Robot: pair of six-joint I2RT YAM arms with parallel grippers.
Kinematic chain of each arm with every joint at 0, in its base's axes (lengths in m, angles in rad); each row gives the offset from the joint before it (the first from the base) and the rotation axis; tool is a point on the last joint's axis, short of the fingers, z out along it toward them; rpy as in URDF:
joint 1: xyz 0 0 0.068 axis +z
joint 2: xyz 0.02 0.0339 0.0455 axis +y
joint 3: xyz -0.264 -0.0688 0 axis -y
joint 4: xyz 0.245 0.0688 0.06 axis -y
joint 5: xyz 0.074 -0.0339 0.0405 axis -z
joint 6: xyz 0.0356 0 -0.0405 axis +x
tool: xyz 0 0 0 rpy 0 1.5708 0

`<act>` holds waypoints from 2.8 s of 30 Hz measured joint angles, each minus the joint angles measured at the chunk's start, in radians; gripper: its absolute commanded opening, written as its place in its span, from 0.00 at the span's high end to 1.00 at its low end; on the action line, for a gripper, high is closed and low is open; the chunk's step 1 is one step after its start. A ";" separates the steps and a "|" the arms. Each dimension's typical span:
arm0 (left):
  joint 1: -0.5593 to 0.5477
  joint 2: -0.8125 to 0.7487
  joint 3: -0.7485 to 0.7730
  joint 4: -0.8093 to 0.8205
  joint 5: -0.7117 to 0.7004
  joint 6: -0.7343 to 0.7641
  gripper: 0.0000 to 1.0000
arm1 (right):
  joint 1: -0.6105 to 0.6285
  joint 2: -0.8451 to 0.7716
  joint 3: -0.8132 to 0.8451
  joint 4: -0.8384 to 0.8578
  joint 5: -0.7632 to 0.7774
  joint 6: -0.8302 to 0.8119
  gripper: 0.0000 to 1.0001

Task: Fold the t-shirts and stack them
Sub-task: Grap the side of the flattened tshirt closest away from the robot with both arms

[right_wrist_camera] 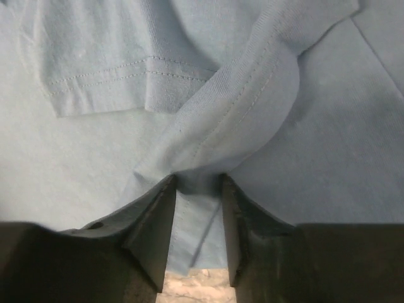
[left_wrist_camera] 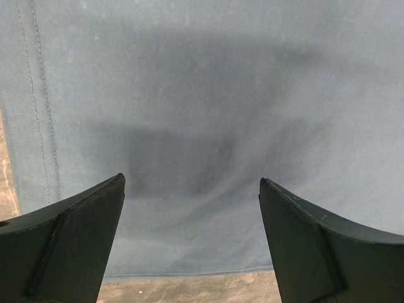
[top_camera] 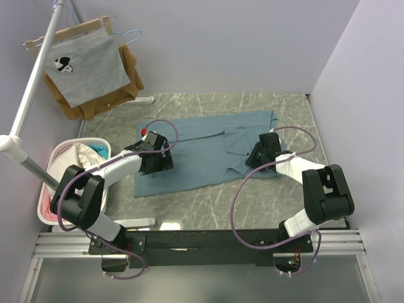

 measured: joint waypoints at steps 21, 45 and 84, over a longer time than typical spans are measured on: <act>-0.056 -0.121 -0.076 -0.087 -0.029 -0.082 0.08 | 0.000 -0.286 -0.079 -0.040 0.009 -0.004 1.00; -0.026 -0.287 -0.251 -0.277 -0.301 -0.550 0.01 | 0.000 -0.207 -0.061 -0.058 -0.083 -0.079 1.00; 0.033 -0.431 -0.243 -0.183 -0.252 -0.396 0.99 | -0.017 -0.472 -0.031 -0.253 0.072 -0.080 1.00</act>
